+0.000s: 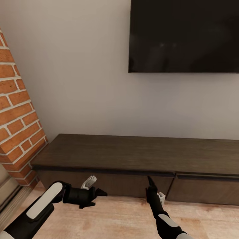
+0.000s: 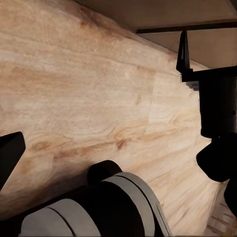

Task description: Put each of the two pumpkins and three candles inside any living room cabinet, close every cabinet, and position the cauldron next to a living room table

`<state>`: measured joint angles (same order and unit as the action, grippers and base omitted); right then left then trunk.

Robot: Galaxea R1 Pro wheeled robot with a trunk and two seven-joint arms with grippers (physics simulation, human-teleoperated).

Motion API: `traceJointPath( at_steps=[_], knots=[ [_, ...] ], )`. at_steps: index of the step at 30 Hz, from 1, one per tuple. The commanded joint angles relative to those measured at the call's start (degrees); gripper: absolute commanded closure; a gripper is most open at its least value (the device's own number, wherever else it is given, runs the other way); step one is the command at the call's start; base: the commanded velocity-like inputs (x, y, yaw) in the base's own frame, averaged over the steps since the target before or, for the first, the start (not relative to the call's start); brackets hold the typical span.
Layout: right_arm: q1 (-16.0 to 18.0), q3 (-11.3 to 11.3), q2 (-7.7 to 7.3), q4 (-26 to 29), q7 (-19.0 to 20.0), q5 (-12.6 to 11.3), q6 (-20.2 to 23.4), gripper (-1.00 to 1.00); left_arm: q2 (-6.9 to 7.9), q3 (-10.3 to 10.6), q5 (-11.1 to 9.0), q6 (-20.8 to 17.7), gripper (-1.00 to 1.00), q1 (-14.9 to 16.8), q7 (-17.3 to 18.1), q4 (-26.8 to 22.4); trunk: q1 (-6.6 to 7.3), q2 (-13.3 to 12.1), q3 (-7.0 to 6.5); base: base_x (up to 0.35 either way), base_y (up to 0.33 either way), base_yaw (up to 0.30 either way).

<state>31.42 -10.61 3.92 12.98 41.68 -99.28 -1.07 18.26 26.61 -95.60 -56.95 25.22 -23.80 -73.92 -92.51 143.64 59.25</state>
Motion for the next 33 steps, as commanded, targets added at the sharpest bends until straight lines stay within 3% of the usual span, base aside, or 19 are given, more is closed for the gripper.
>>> traceJointPath(
  at_steps=[1,33],
  knots=[
    [0.04,-0.47,-0.02,-0.06,0.8,-0.57,-1.03,-1.0,0.08,0.36,-0.6,0.07,-1.0,0.02,-0.58,0.58,0.01,0.02,0.05,0.005,0.001,0.0],
    [0.04,-0.69,-0.14,-0.06,1.56,-0.56,-1.84,-1.0,-0.4,0.64,-0.54,0.17,-1.0,0.03,-0.81,1.33,0.01,0.02,0.05,0.072,0.005,0.0]
  ],
)
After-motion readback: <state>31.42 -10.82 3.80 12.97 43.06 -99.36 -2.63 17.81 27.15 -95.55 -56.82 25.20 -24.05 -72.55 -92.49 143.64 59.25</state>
